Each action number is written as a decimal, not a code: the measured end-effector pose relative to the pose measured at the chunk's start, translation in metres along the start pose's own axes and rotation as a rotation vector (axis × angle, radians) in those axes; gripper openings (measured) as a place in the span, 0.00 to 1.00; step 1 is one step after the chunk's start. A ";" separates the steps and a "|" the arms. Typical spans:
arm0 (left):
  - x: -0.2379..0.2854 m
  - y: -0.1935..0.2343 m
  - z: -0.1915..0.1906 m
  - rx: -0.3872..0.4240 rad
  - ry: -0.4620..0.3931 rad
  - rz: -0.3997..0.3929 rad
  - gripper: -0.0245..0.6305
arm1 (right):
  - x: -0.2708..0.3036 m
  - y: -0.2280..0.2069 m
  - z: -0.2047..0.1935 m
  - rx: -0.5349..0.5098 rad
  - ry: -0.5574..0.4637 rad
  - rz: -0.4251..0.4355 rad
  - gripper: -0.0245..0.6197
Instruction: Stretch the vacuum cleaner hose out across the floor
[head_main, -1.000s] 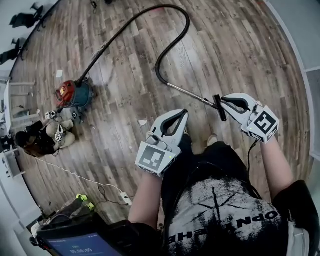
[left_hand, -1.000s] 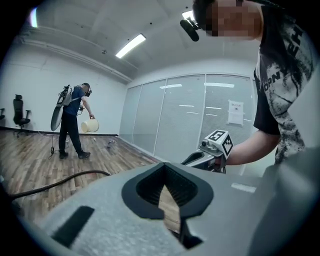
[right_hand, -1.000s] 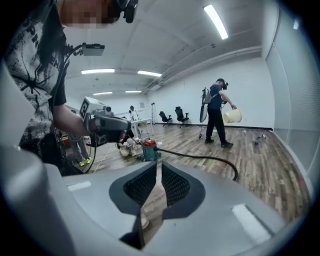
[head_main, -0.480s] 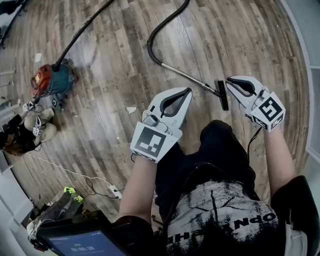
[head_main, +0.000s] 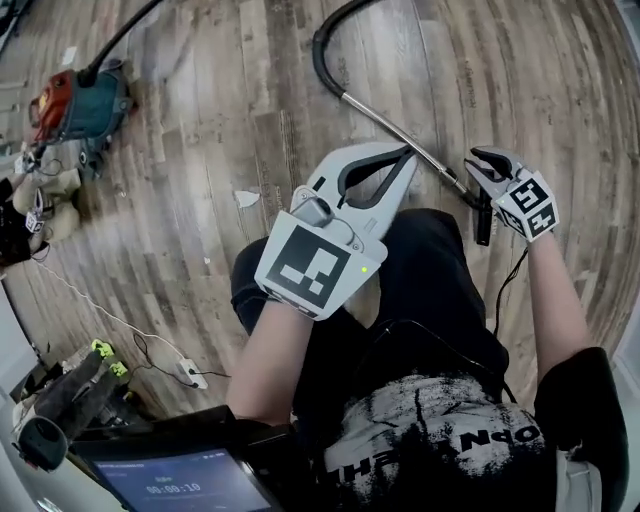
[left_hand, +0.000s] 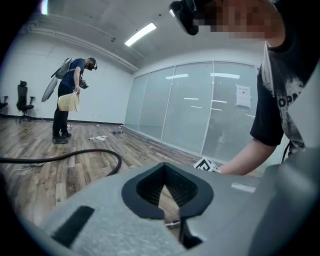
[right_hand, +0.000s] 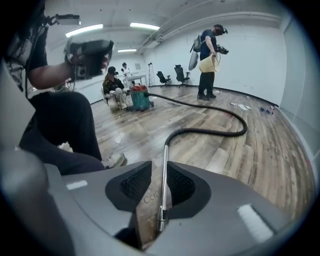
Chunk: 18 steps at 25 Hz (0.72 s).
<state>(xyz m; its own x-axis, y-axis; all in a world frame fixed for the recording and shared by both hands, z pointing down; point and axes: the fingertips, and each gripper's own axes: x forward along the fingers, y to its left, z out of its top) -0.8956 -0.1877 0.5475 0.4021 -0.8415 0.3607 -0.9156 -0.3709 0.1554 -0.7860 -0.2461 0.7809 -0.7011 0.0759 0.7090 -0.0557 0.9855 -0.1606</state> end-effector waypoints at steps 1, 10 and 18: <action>0.005 -0.001 -0.014 -0.003 0.002 0.008 0.04 | 0.023 -0.006 -0.030 0.013 0.028 -0.006 0.21; 0.002 -0.024 -0.091 -0.009 0.072 0.117 0.04 | 0.164 -0.018 -0.204 0.057 0.327 0.067 0.39; -0.018 -0.029 -0.141 -0.073 0.158 0.221 0.04 | 0.227 -0.021 -0.241 0.011 0.482 0.096 0.41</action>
<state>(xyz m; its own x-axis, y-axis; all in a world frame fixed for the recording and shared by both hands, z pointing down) -0.8769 -0.1066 0.6661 0.1928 -0.8250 0.5312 -0.9810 -0.1515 0.1208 -0.7726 -0.2124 1.1110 -0.2948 0.2302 0.9274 -0.0161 0.9692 -0.2457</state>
